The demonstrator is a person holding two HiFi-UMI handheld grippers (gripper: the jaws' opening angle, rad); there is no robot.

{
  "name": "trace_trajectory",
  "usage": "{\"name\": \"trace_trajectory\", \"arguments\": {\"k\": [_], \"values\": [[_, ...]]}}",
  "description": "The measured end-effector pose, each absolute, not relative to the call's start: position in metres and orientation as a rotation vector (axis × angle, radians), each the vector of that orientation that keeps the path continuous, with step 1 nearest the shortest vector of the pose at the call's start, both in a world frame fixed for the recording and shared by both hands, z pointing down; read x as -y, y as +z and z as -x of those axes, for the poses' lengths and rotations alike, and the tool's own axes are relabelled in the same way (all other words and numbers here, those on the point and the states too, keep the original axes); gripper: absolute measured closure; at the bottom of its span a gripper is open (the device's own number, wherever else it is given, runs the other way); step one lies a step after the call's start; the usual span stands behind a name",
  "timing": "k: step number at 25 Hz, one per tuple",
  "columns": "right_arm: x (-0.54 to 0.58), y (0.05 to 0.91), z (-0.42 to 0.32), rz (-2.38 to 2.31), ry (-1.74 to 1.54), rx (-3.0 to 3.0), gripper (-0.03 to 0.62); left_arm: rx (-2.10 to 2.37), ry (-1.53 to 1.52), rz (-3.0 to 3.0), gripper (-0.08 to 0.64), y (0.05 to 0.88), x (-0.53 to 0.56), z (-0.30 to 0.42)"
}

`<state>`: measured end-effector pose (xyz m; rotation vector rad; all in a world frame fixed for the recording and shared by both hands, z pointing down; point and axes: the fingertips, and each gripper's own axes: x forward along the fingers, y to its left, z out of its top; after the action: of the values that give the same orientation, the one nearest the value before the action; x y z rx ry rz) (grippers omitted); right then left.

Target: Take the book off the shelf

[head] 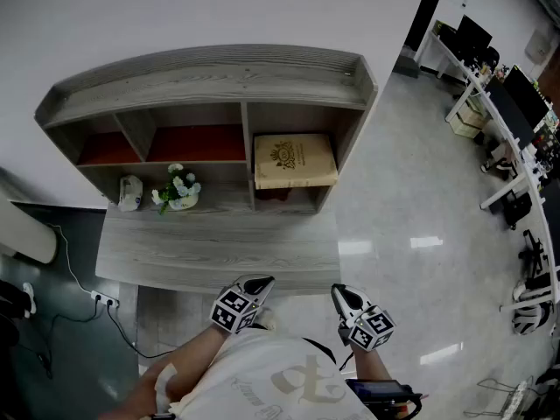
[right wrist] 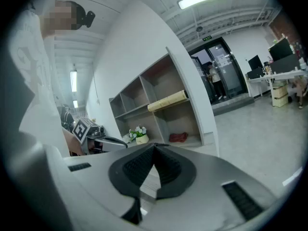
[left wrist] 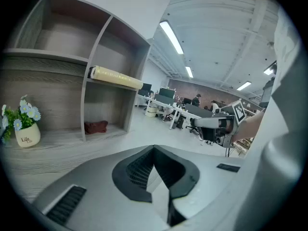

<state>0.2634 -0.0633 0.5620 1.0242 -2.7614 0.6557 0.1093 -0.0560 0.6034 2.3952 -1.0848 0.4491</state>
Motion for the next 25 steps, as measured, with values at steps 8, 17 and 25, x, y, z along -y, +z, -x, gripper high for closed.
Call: {"name": "trace_trajectory", "arguments": {"k": [8, 17, 25], "values": [[0.035, 0.566, -0.283, -1.0, 0.657, 2.759, 0.589, 1.123, 0.421, -2.382, 0.546, 0.598, 0.033, -0.127], [0.004, 0.564, -0.293, -1.038, 0.657, 2.769, 0.588, 1.106, 0.47, -2.384, 0.546, 0.596, -0.01, -0.141], [-0.028, 0.567, -0.298, -1.066, 0.641, 2.73, 0.588, 1.103, 0.498, -2.389, 0.546, 0.589, -0.046, -0.147]]}}
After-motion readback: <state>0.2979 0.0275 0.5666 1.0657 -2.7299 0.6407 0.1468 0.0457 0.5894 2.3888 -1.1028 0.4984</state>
